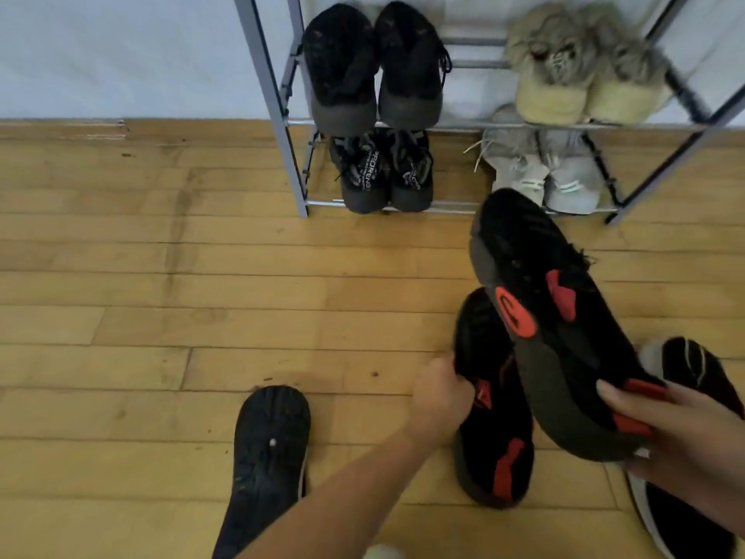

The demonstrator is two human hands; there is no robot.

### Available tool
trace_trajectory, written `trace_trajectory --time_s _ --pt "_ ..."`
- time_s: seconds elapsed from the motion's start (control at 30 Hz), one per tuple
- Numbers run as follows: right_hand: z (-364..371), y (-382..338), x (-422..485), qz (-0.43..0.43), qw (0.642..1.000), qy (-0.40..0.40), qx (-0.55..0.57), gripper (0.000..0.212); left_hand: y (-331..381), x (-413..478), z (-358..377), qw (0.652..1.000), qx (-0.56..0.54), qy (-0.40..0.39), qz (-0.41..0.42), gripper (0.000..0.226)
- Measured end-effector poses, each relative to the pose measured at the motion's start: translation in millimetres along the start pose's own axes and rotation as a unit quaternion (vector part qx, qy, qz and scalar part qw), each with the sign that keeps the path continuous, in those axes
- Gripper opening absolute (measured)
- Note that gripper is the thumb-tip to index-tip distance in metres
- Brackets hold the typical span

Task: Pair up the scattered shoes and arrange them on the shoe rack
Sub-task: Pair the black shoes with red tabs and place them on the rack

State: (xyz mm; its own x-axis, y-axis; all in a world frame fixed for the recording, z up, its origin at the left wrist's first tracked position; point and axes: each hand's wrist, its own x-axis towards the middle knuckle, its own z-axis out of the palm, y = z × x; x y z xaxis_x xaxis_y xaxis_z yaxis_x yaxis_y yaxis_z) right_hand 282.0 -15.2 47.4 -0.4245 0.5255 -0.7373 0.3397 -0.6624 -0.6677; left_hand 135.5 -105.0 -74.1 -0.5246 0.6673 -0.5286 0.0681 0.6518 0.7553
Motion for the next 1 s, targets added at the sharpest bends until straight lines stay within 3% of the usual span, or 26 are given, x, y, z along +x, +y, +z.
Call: trace_trajectory --time_s 0.07,0.17,0.23,0.3,0.37,0.4,0.47,0.53,0.6,0.7,1.0 --pt "18.4 -0.2 -2.6 0.074 0.997 -0.021 -0.015 0.077 -1.3 -0.6 0.1 0.999 -0.052 -0.004 -0.002 0.028" --pt "47.7 30.6 14.4 0.076 0.997 -0.005 0.010 0.040 5.7 -11.6 -38.3 0.962 -0.271 -0.019 -0.013 0.027" --pt "64.5 43.7 25.6 0.054 0.997 -0.031 -0.042 0.032 3.7 -22.2 -69.6 0.950 -0.306 -0.062 -0.020 0.041" --pt "75.8 53.8 31.7 0.017 0.985 -0.088 -0.145 0.047 -6.5 -30.3 -96.4 0.960 -0.271 -0.069 0.012 0.041" --pt "76.3 54.5 36.8 -0.034 0.942 -0.153 -0.298 0.054 -24.3 -32.0 -115.8 0.966 -0.251 -0.064 0.005 0.047" --pt "71.7 51.9 40.6 -0.064 0.918 -0.146 -0.362 0.050 -32.9 -30.9 -122.0 0.966 -0.244 -0.081 -0.021 0.048" --pt "52.1 47.5 51.5 -0.130 0.897 -0.027 -0.422 0.053 -52.9 -28.1 -122.4 0.973 -0.191 -0.108 -0.071 0.049" --pt "30.7 47.1 61.6 -0.111 0.900 0.106 -0.408 0.067 -64.2 -25.5 -112.1 0.994 -0.032 -0.073 -0.080 0.055" --pt "15.5 52.5 66.7 -0.029 0.906 0.107 -0.409 0.074 -72.0 -24.4 -98.9 0.996 0.038 -0.010 -0.075 0.057" --pt "12.8 67.4 69.5 0.075 0.931 0.045 -0.355 0.050 -76.5 -27.9 -94.7 0.998 -0.006 0.000 -0.066 0.061" --pt "17.1 66.8 76.9 0.015 0.928 0.071 -0.365 0.027 -56.9 -28.5 -77.8 0.998 -0.038 -0.042 -0.008 0.056"
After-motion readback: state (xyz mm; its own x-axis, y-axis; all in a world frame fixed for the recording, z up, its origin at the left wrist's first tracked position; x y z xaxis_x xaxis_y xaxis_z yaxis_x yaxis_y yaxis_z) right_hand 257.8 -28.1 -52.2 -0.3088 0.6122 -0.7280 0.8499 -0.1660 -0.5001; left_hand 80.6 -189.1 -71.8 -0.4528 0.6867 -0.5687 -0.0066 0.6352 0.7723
